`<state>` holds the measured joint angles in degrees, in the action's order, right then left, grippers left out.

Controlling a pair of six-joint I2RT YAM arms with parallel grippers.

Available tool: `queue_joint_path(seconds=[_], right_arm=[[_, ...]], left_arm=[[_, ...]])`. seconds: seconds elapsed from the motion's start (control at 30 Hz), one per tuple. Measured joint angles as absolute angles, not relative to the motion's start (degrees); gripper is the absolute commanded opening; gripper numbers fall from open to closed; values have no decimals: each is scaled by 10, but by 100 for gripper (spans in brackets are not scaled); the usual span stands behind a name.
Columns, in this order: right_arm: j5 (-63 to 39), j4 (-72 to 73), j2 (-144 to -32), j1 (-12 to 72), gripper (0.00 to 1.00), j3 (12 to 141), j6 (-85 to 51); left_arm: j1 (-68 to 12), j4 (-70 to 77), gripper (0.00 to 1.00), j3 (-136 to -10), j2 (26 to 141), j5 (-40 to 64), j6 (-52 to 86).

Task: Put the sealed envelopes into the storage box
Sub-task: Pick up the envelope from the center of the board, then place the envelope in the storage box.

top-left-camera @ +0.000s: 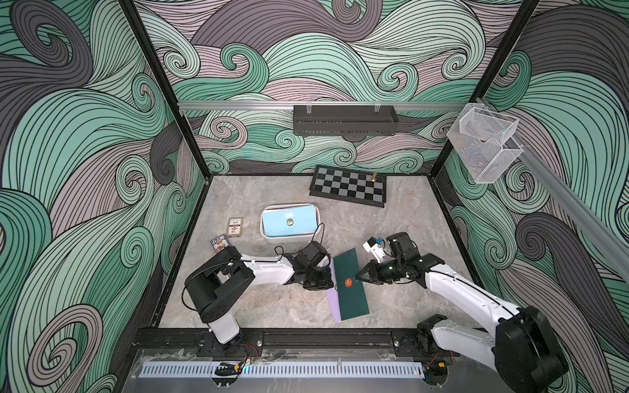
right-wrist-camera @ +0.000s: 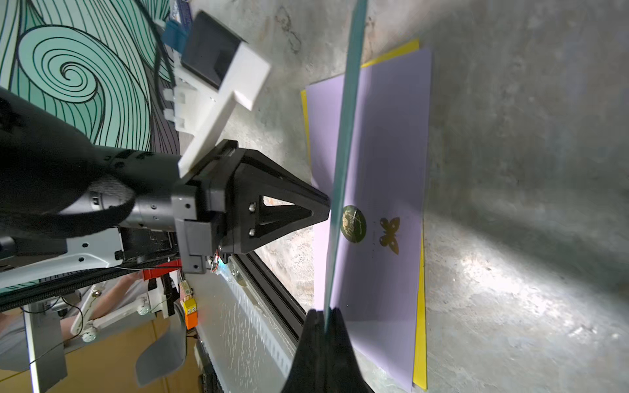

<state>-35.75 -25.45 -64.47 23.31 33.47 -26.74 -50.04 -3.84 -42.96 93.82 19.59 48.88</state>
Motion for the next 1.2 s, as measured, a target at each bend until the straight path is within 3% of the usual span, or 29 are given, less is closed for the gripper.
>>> queue_joint_path(seconds=[0.2,0.4,0.7,0.97,1.2], right_arm=[[-336,-284,-661,266,0,423,-238],[-283,-349,-747,331,0,631,-126],[-145,-489,-1003,410,0,1041,194],[-42,-644,-1275,463,0,1429,417],[34,-694,-1371,472,0,1500,502]], left_arm=[[-490,-124,19,-418,803,143,477],[-438,-190,19,-368,678,110,475],[-387,-275,19,-281,536,57,476],[-375,-319,19,-244,487,27,485],[-364,-329,20,-217,447,20,496]])
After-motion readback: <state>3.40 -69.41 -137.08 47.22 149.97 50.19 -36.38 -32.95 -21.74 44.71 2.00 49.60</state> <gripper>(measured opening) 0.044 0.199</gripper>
